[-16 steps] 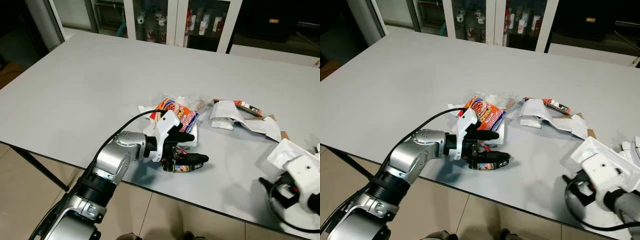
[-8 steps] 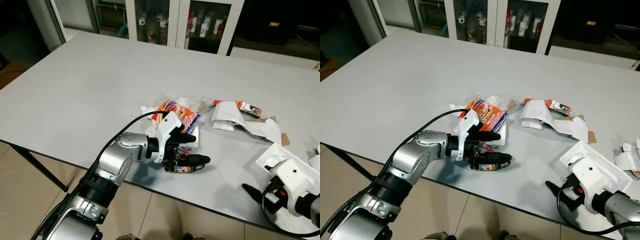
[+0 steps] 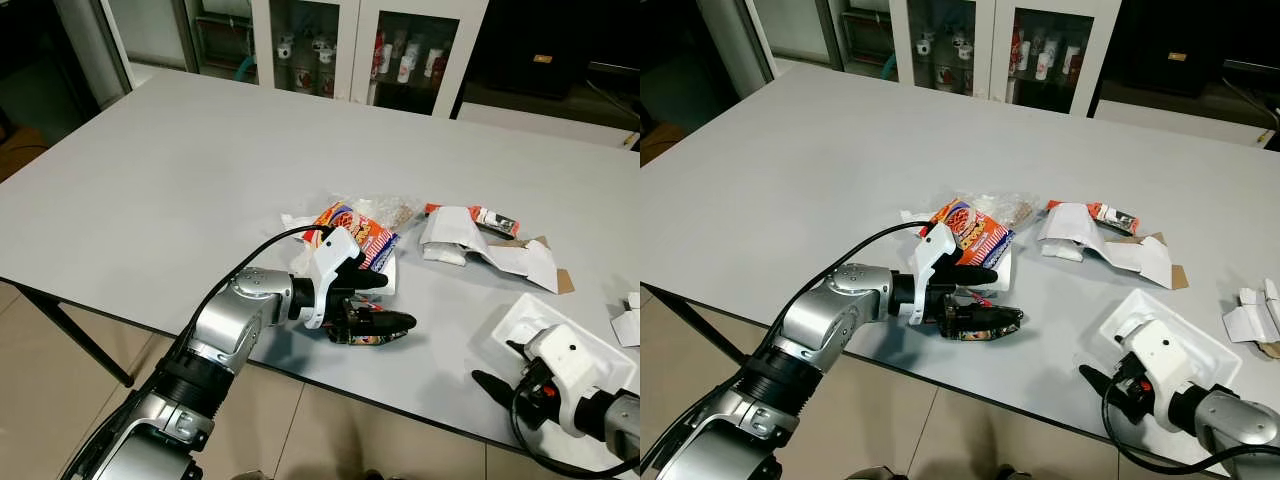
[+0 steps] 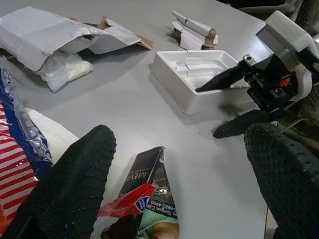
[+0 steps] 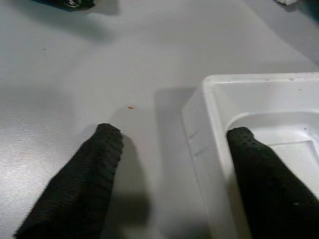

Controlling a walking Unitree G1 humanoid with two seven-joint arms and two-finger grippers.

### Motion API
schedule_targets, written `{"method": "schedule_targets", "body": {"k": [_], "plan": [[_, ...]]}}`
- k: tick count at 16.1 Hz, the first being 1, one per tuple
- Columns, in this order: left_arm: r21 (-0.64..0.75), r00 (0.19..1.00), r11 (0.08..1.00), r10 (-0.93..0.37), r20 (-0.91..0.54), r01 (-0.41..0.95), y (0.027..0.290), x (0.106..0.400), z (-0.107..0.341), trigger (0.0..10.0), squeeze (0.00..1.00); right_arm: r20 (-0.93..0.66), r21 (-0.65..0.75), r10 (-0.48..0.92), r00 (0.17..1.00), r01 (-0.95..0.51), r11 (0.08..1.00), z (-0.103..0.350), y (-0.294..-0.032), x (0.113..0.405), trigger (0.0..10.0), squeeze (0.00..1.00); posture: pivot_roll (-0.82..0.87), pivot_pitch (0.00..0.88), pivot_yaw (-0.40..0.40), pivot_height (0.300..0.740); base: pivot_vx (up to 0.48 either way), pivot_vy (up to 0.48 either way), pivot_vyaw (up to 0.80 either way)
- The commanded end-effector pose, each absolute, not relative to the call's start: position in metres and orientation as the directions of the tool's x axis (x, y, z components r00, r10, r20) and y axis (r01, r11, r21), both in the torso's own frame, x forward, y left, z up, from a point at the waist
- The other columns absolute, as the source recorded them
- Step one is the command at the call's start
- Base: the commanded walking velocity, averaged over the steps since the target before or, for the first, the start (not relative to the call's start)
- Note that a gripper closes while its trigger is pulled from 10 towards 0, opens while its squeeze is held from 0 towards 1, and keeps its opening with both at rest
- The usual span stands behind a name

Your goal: Picking trash to rubbish bin

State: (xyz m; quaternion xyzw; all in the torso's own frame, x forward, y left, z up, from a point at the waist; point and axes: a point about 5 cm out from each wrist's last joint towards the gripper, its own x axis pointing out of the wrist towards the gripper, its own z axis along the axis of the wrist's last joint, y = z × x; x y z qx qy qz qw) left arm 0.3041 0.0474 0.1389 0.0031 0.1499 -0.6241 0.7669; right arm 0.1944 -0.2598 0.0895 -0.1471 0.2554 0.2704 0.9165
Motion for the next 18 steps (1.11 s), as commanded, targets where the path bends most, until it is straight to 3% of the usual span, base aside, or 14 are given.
{"method": "schedule_targets", "body": {"k": [1, 18], "plan": [[-0.166, 0.182, 0.227, -0.951, -0.249, 0.960, 0.048, 0.305, 0.138, 10.0, 0.00, -0.587, -0.072, 0.445, 0.677, -0.591, 0.803, 0.077, -0.255, 0.186, 0.0, 0.00, 0.07, 0.097, -0.006, 0.740, 0.000, 0.000, 0.00], [-0.148, 0.206, 0.246, -0.948, -0.244, 0.958, 0.045, 0.309, 0.140, 10.0, 0.00, -0.554, -0.034, 0.495, 0.670, -0.612, 0.791, 0.071, -0.239, 0.187, 0.0, 0.00, 0.08, 0.088, 0.002, 0.740, 0.000, 0.000, 0.00]]}}
